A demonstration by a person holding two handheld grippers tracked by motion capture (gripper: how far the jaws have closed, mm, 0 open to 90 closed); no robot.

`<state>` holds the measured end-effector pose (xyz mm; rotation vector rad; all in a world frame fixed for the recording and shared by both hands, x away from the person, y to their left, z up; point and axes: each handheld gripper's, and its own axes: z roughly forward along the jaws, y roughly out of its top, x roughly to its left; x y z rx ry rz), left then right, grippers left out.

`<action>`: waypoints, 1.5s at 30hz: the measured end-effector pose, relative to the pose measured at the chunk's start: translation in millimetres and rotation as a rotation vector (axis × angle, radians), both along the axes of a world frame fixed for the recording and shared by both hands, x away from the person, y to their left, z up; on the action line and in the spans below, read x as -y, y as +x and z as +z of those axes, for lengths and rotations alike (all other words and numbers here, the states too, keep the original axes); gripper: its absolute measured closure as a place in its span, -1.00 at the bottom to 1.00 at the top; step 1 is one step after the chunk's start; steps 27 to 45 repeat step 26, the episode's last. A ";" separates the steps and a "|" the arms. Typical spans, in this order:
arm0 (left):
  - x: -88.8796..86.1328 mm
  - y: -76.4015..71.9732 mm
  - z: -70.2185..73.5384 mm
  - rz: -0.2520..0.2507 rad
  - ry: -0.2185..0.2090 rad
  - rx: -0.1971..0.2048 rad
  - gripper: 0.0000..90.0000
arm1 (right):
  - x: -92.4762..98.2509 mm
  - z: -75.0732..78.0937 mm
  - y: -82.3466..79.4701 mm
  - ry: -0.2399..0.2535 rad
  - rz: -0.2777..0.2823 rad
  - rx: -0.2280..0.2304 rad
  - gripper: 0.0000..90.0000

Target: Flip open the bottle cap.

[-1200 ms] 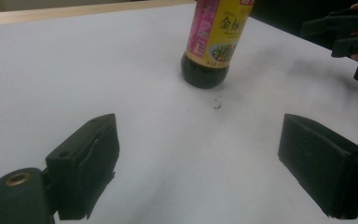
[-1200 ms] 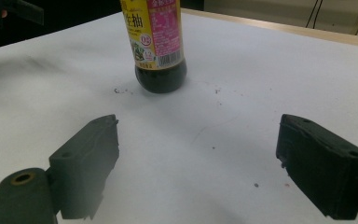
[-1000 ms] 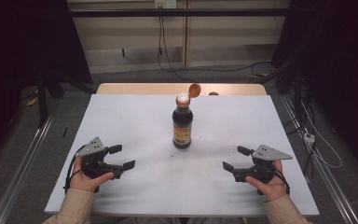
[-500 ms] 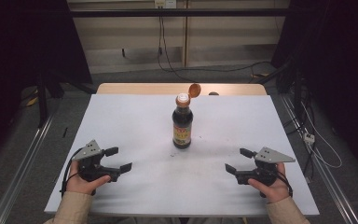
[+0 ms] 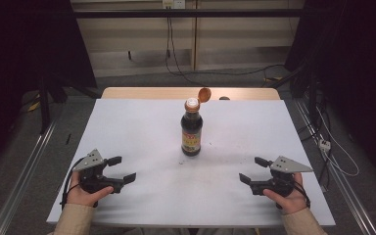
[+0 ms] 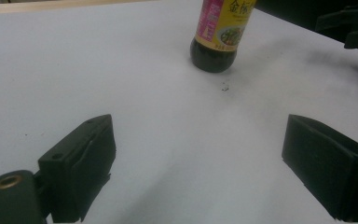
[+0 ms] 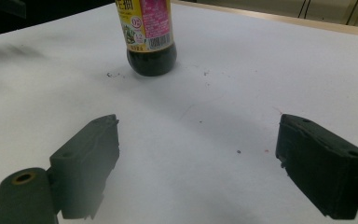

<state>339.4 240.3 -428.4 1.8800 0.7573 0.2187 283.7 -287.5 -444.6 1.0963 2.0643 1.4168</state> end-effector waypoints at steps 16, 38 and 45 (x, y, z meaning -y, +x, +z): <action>-8.8 -4.8 -1.7 0.015 -0.006 -0.002 -0.80 | 4.5 -1.1 -3.9 -0.009 -0.010 0.000 -0.70; -6.6 -5.0 -0.7 0.010 -0.005 0.006 -0.80 | 2.8 -2.3 -4.0 -0.019 -0.002 0.000 -0.70; -6.6 -5.0 -0.7 0.010 -0.005 0.006 -0.80 | 2.8 -2.3 -4.0 -0.019 -0.002 0.000 -0.70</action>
